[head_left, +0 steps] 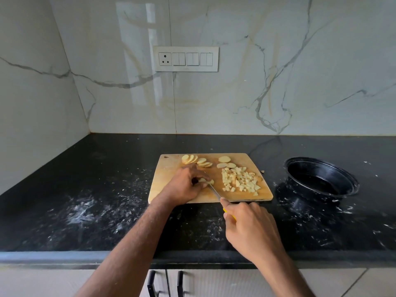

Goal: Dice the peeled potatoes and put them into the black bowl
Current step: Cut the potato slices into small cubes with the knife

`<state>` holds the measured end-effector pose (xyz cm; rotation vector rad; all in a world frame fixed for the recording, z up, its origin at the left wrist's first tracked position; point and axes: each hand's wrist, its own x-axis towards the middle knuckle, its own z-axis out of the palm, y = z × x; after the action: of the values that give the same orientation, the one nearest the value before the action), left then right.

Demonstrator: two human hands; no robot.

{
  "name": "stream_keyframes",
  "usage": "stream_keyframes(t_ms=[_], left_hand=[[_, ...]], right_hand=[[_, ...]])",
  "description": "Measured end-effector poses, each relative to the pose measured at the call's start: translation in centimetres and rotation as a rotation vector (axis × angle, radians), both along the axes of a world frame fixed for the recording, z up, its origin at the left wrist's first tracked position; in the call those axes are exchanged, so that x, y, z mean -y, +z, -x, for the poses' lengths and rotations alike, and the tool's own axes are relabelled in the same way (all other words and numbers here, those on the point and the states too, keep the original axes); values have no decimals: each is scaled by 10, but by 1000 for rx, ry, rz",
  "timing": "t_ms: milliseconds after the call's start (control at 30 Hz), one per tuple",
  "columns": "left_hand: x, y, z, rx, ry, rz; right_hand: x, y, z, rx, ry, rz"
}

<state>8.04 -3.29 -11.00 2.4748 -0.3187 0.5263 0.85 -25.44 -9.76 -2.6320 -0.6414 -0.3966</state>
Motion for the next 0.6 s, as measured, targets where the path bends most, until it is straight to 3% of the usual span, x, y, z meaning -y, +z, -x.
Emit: stream_keyframes(t_ms=[233,600], left_hand=[[-1,5,5,-24,112,164],[-3,5,5,-16,171,182]], right_hand=[[-8,-9,-4,91,-63,-184],[-31,-8,-16,75,2,-147]])
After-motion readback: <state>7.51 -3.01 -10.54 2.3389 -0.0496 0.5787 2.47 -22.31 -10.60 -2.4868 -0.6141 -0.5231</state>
